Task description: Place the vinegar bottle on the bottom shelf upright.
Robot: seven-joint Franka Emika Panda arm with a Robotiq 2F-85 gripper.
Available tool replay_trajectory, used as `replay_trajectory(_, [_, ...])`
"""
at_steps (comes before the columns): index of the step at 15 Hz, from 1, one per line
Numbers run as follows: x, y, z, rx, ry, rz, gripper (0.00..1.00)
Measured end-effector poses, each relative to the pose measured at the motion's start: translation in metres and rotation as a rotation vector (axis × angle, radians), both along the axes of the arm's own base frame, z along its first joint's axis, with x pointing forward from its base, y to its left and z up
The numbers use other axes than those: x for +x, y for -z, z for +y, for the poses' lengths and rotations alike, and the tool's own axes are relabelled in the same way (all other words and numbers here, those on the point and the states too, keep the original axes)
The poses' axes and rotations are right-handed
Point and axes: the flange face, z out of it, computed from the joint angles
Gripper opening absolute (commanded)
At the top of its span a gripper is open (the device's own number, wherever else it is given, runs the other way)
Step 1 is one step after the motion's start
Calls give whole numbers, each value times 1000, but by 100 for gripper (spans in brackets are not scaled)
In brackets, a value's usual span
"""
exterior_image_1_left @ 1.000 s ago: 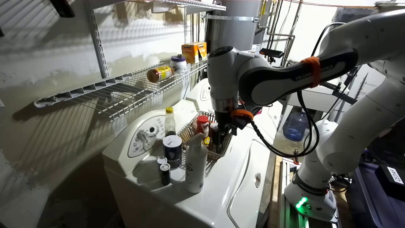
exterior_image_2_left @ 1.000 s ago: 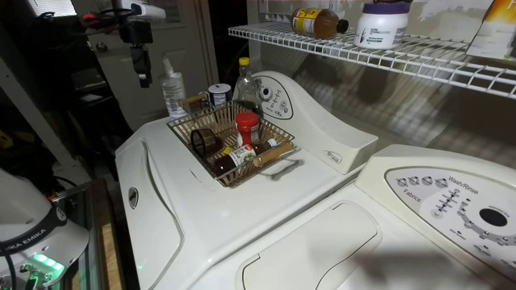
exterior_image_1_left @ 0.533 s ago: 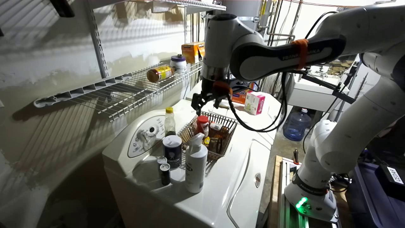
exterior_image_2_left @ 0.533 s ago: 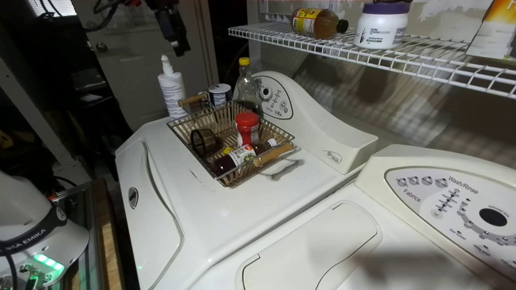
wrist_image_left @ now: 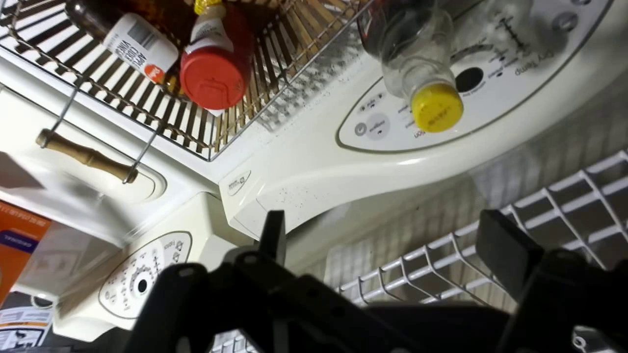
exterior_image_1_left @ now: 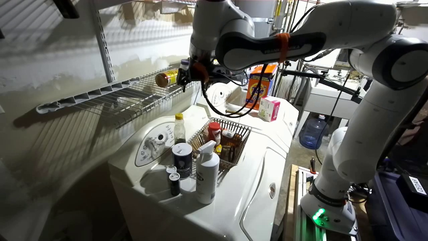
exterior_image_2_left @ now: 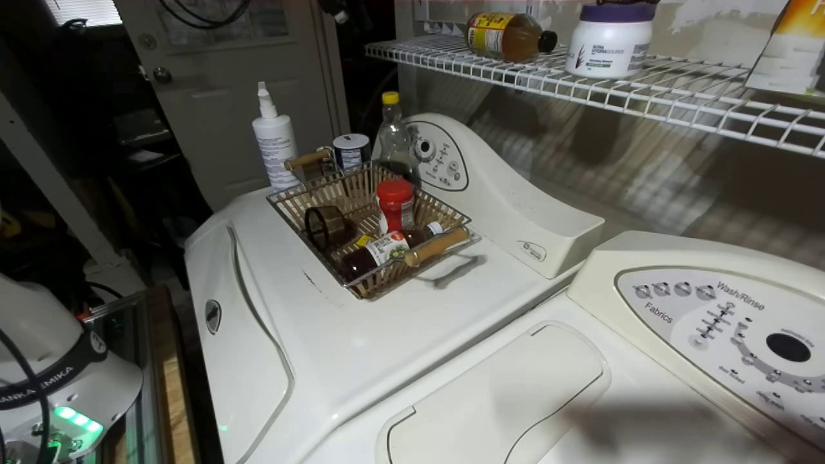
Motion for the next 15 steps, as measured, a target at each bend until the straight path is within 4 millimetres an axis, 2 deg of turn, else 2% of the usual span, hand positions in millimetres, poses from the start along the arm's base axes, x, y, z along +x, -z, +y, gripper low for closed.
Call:
replay_trajectory(2, [9,-4,10,-8,-4,-3,100])
replay_trajectory(4, [9,-7,20,-10,-6,-3,100])
replay_trajectory(9, [9,-9,18,-11,-2,-4,100])
replay_trajectory(11, [14,-14,4,-2,34,-18,100])
replay_trajectory(15, [35,-41,-50,23,140,-59,100])
